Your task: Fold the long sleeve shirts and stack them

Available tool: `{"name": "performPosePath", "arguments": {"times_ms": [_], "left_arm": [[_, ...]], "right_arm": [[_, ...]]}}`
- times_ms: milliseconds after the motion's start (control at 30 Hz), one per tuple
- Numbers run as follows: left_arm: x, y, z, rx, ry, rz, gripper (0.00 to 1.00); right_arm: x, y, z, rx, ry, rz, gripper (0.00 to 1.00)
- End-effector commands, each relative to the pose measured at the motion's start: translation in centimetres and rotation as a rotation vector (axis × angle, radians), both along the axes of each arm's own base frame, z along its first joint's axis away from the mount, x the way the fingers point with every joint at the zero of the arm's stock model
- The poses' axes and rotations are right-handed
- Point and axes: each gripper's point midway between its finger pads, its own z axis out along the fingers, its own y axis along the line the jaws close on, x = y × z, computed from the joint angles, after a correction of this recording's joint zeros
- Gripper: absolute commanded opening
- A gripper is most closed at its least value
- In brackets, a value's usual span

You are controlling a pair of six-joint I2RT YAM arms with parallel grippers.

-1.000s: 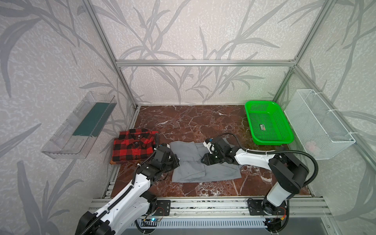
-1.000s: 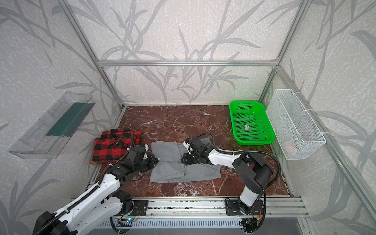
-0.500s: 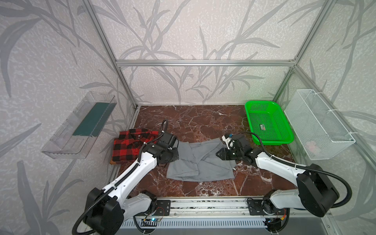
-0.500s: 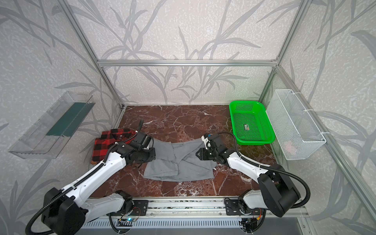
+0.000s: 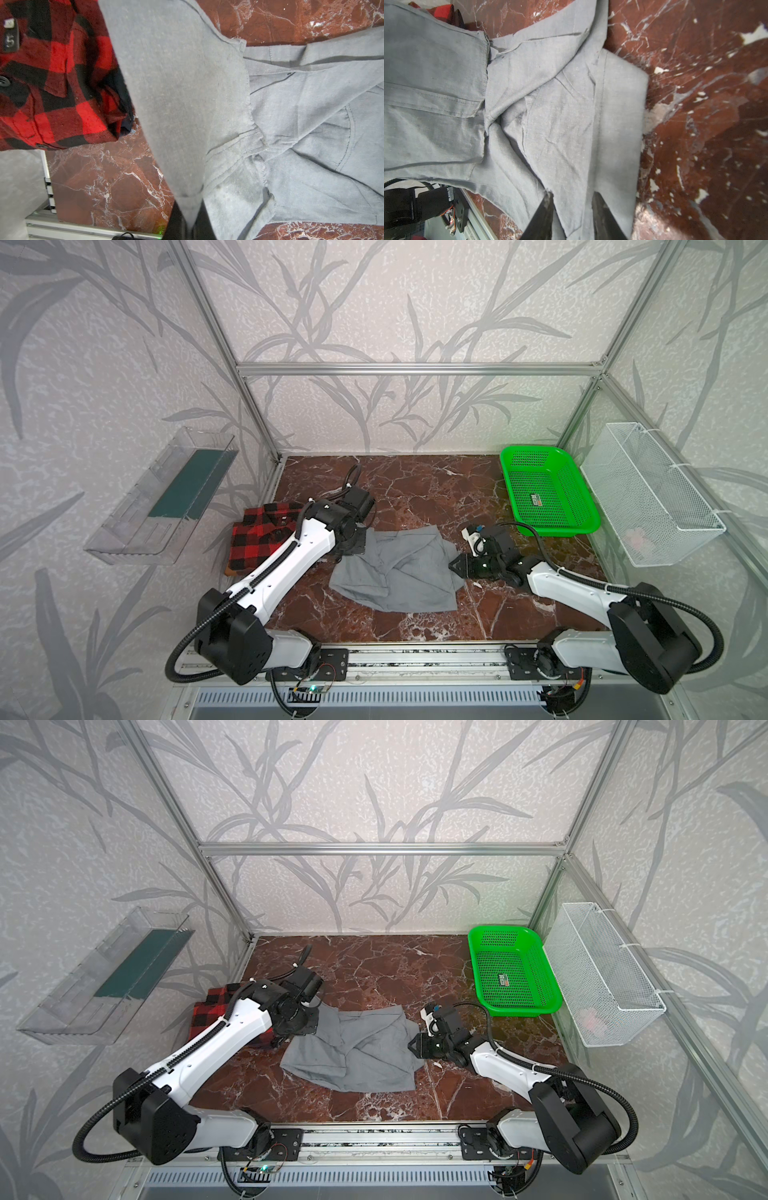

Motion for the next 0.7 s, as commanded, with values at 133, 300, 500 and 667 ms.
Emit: {"name": "performPosePath", "arguments": {"times_ms": [133,300,500,667], "left_arm": [[-0.6,0.2,1.0,0.231,0.032,-0.102,0.0],[-0.4,-0.8,1.2,0.299,0.039,-0.142,0.0],[-0.2,-1.7,1.7,0.355,0.053,-0.179,0.0],[-0.1,-3.2,1.8,0.4,0.07,-0.217,0.0]], "right_arm": [[0.4,-0.3,-0.4,0.035,-0.015,-0.031,0.33],[0.3,-0.4,-0.7,0.068,-0.002,-0.04,0.33],[0.4,-1.0,-0.3,0.078,-0.017,-0.059,0.32],[0.4,-1.5,-0.5,0.09,0.01,-0.1,0.32]]}}
